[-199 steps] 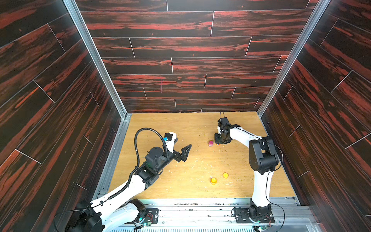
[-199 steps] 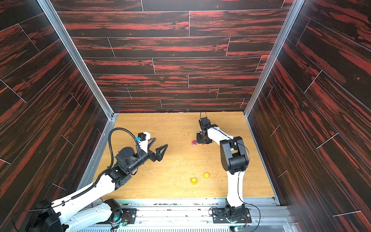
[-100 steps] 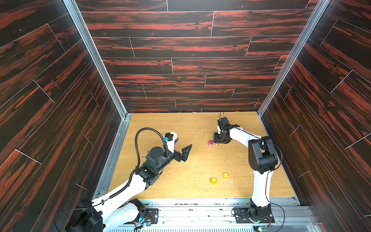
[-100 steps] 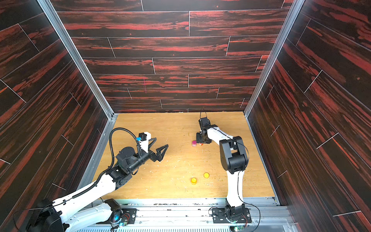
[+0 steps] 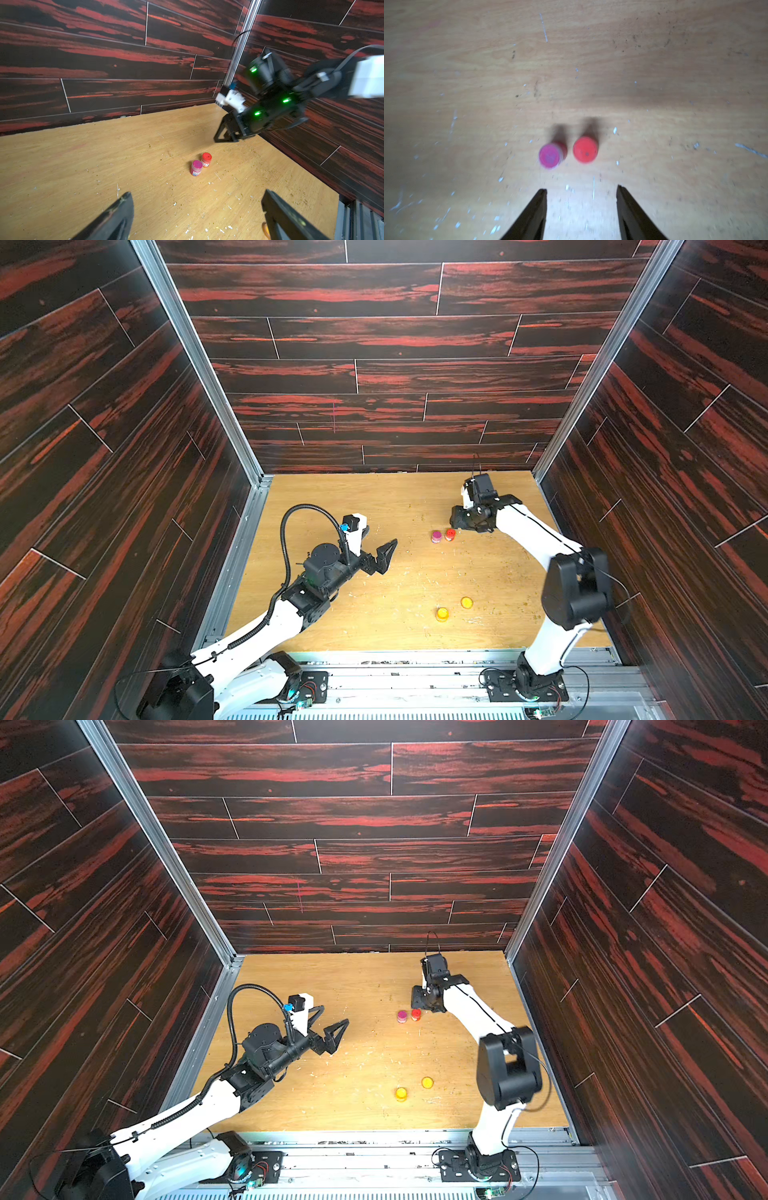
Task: Close the paint jar lid
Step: Place the paint jar at the center of the board, then pick up the paint jar from the center of the board.
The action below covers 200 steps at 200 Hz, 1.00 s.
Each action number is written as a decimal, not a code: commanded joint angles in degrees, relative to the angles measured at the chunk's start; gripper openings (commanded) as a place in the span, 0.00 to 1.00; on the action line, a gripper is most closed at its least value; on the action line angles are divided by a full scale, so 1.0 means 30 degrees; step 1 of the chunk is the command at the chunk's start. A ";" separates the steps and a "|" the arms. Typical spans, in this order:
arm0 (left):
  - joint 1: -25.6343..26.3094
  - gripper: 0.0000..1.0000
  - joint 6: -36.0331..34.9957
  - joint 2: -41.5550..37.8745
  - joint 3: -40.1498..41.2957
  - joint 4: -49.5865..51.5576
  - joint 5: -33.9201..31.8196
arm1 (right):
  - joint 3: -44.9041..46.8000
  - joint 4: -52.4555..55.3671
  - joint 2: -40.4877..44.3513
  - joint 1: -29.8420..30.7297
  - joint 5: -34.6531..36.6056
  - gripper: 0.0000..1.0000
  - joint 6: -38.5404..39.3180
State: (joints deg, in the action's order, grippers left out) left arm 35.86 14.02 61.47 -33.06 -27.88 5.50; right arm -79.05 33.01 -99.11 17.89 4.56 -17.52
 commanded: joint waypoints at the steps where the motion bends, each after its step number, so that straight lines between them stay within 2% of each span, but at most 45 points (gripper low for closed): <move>1: -0.0145 1.00 0.0102 0.0415 0.0264 -0.0263 0.0126 | 0.2149 0.0665 0.2161 0.0143 -0.2456 0.57 -0.0174; 32: -0.0145 1.00 0.0101 0.0774 0.0560 -0.0395 0.0417 | 0.5345 0.1028 0.5426 0.1941 -0.3557 0.57 0.0027; 57: -0.0119 1.00 0.0080 0.0775 0.0731 -0.0156 0.0968 | 0.8016 0.0685 0.7839 0.4833 -0.2600 0.57 -0.0792; 96: -0.0116 1.00 0.0069 0.0691 0.0750 0.0188 0.1434 | 1.1085 -0.0077 1.0491 0.7983 -0.1692 0.57 -0.2834; 142: -0.0092 1.00 0.0072 0.0398 0.1024 0.0266 0.1595 | 1.3272 -0.0354 1.1374 1.0177 -0.0993 0.57 -0.5545; 200: -0.0087 1.00 0.0102 0.0156 0.1058 0.0470 0.1589 | 1.3868 -0.0722 0.9784 1.1205 -0.0121 0.57 -0.7063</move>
State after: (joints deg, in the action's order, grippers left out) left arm 35.68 14.04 63.59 -30.74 -27.11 9.67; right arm -37.85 31.57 -68.07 50.94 2.24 -35.59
